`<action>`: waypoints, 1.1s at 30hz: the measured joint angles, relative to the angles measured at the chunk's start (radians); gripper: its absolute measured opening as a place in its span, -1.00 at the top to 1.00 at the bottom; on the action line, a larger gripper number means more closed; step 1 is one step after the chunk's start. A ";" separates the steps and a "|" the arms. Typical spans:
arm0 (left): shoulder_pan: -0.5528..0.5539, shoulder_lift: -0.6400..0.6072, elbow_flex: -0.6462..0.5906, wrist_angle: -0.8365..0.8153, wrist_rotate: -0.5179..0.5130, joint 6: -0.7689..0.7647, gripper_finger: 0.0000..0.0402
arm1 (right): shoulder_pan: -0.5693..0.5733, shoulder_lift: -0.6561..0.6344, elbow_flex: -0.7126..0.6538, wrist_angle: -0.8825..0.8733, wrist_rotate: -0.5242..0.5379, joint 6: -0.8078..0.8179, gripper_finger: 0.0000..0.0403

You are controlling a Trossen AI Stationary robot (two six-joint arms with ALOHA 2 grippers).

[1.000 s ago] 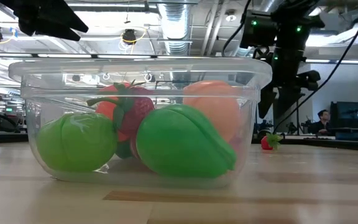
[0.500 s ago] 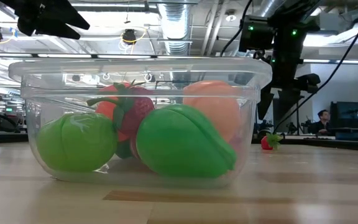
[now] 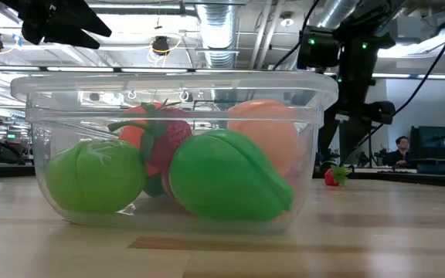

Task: Pick and placing Produce into tupperware
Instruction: Put the red strawberry into the transparent bin

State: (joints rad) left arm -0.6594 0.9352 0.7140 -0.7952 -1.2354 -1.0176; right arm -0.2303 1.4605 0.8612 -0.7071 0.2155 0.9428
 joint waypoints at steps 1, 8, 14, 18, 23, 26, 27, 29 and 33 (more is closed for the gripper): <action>0.000 0.000 0.000 0.000 0.000 0.000 -0.39 | -0.001 0.000 -0.013 0.012 -0.009 0.008 -0.22; 0.000 0.000 0.000 0.000 0.012 0.000 -0.39 | 0.015 0.000 -0.033 0.027 -0.007 0.032 -0.22; 0.000 0.000 0.000 0.000 0.012 0.000 -0.39 | 0.012 0.034 -0.033 0.080 -0.008 0.022 -0.21; 0.000 0.000 0.000 0.000 0.022 -0.001 -0.39 | 0.020 0.082 -0.032 0.086 -0.018 0.017 -0.21; 0.000 0.000 0.000 0.000 0.038 -0.018 -0.39 | 0.040 0.133 -0.033 0.107 -0.021 0.017 -0.21; 0.000 0.000 0.000 -0.001 0.052 -0.018 -0.39 | 0.043 0.167 -0.033 0.128 -0.033 0.017 -0.21; 0.000 0.000 0.000 0.000 0.053 -0.018 -0.39 | 0.043 0.176 -0.033 0.130 -0.034 0.018 -0.21; 0.000 0.000 0.000 0.000 0.053 -0.018 -0.39 | 0.049 0.187 -0.033 0.136 -0.035 0.018 -0.21; 0.000 0.000 0.000 0.000 0.053 -0.018 -0.39 | 0.054 0.196 -0.032 0.148 -0.029 0.017 -0.21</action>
State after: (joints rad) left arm -0.6598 0.9352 0.7139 -0.7956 -1.1829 -1.0355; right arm -0.1764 1.6566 0.8291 -0.5591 0.1862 0.9603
